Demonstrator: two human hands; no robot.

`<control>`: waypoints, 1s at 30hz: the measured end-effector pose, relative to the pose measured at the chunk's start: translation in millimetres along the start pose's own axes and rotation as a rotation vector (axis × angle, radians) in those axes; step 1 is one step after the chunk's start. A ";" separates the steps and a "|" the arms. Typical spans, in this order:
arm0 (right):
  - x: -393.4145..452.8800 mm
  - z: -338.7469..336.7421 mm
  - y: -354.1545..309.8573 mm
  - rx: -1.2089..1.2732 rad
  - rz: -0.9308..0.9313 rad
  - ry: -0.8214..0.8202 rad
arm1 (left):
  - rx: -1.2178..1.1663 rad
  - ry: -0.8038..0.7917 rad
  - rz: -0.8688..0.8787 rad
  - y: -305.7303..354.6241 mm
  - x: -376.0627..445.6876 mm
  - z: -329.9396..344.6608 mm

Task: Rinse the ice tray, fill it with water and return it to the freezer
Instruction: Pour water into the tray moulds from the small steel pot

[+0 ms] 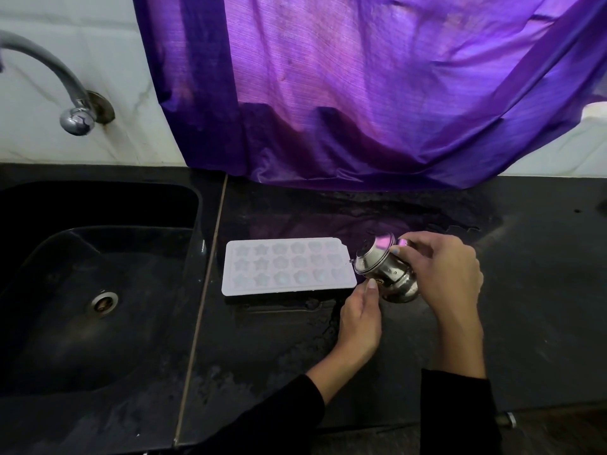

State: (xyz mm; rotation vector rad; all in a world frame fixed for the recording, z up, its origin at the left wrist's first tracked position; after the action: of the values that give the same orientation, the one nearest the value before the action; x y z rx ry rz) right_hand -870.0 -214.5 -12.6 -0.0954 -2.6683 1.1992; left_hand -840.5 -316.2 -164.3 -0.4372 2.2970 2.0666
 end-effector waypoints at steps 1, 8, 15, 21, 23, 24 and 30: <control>-0.3 -1.2 0.3 0.006 0.004 0.005 | 0.002 -0.003 0.000 0.4 0.1 -0.1; -1.3 -9.8 0.9 0.119 0.022 0.063 | -0.001 0.020 0.043 5.9 0.7 -7.1; -1.1 -4.2 -10.8 0.136 -0.024 0.053 | -0.004 0.065 0.070 8.3 1.3 -18.2; -3.4 8.0 -19.7 0.095 -0.031 0.011 | -0.016 0.078 0.050 4.2 2.6 -24.9; -4.3 12.2 -21.9 0.078 -0.039 -0.004 | -0.018 0.081 0.032 2.0 3.4 -25.9; -4.8 14.0 -23.0 0.072 -0.043 -0.009 | -0.018 0.086 0.027 1.3 3.4 -26.6; -7.4 19.4 -28.4 0.046 -0.068 -0.039 | -0.016 0.091 0.021 -2.8 2.6 -29.0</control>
State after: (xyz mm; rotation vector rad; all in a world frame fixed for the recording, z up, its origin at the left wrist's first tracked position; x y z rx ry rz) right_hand -866.3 -248.7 -5.2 0.0262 -2.6521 1.2521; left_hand -837.5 -345.2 -164.0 -0.5214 2.3456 2.1190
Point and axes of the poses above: each hand's wrist, its own x-axis towards the middle knuckle, its own z-axis out of the palm, y = z × x, the point moved 8 cm from there along x, towards the middle knuckle, and after that the axes turned 13 degrees about x, right-handed, at the moved point
